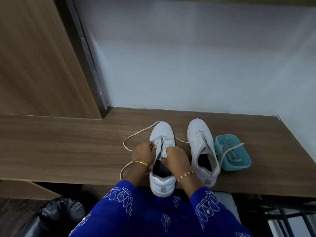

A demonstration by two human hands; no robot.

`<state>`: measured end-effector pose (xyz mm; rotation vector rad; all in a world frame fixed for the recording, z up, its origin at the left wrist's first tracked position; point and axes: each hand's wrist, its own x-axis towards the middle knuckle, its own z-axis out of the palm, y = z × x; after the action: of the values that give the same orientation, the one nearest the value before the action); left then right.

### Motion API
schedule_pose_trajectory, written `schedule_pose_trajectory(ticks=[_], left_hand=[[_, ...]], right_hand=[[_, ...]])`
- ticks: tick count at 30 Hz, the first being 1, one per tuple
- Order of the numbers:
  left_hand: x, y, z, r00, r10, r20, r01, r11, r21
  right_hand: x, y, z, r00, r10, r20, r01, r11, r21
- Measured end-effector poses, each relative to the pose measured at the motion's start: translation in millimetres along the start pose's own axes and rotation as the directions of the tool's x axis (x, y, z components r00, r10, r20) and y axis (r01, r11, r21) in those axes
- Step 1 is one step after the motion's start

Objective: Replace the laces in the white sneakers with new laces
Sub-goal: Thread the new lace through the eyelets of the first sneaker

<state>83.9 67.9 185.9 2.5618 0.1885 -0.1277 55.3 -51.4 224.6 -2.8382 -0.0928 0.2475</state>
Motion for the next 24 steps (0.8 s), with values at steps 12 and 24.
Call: schedule_pose_trajectory(ticks=[12, 24], left_hand=[[5, -1, 1, 0.998, 0.045, -0.037, -0.051, 0.98, -0.191], [15, -57, -56, 0.907, -0.406, 0.112, 0.132, 0.022, -0.991]], right_hand=[[-3, 1, -4, 1.0, 0.007, 0.0, -0.007, 1.0, -0.001], [4, -5, -8, 0.997, 0.06, 0.046, -0.061, 0.998, 0.008]])
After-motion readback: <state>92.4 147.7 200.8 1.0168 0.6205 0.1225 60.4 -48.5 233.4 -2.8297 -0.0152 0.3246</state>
